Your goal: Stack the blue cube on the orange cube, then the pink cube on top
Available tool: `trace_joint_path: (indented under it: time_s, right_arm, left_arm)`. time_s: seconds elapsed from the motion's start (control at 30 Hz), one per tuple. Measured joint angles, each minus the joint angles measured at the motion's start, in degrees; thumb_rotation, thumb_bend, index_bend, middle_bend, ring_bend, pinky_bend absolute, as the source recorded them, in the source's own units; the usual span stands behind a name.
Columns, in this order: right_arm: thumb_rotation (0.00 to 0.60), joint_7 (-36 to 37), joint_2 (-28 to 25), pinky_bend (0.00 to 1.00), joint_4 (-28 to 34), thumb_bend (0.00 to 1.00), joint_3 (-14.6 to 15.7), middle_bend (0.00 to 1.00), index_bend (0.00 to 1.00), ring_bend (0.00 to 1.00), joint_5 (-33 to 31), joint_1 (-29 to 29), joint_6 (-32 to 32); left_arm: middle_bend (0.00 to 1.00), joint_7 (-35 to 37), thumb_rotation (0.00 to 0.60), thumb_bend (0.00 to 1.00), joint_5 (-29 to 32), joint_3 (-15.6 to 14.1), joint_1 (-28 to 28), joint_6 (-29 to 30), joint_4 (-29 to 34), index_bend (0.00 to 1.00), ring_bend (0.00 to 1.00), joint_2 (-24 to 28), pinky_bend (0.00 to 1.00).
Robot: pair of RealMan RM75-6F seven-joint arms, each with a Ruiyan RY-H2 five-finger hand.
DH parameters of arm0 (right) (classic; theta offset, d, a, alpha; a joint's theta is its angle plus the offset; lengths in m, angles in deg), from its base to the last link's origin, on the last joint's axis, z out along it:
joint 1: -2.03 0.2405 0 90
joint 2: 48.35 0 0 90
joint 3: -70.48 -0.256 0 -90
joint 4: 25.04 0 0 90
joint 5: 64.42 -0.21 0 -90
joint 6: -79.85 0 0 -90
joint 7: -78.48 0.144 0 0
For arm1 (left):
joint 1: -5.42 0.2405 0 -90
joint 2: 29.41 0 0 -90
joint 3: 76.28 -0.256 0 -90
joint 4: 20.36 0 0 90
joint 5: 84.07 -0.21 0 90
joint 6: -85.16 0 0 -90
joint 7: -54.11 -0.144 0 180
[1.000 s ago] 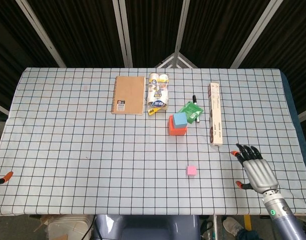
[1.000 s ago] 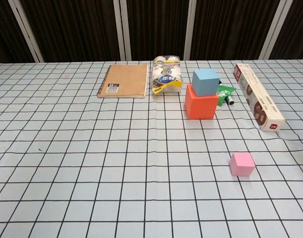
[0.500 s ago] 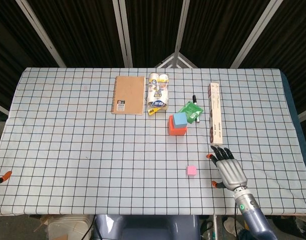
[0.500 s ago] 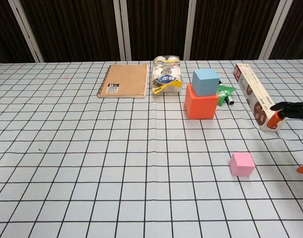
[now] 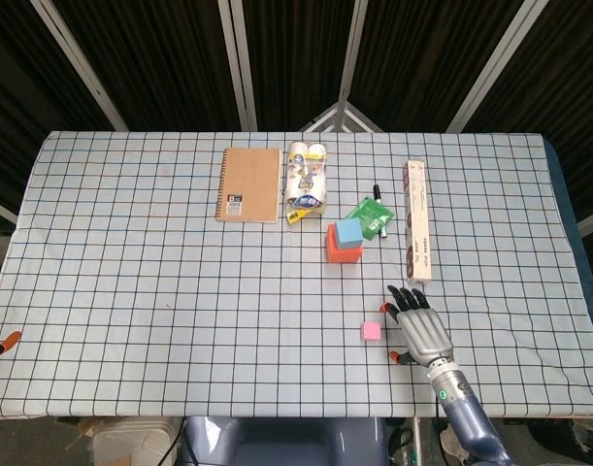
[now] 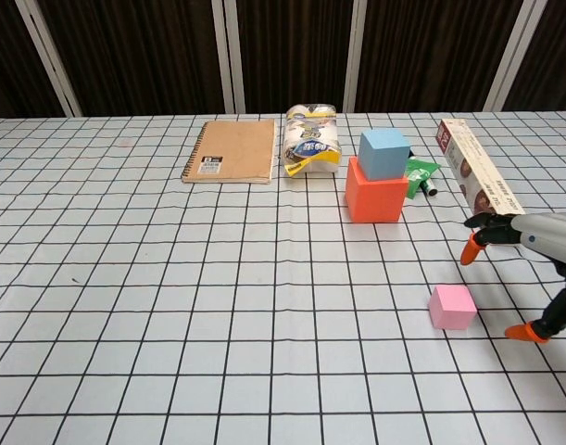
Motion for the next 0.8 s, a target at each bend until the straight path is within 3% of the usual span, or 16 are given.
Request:
trace_joint_path:
  time_s: [0.8]
  right_arm:
    - [0.600, 2.93, 3.74, 0.00, -4.45, 0.27, -2.07, 0.00, 0.40, 0.00, 0.81, 0.13, 3.66]
  left_arm:
    - [0.00, -0.68, 0.600, 0.13, 0.36, 0.07, 0.02, 0.19, 0.19, 0.08, 0.00, -0.16, 0.00]
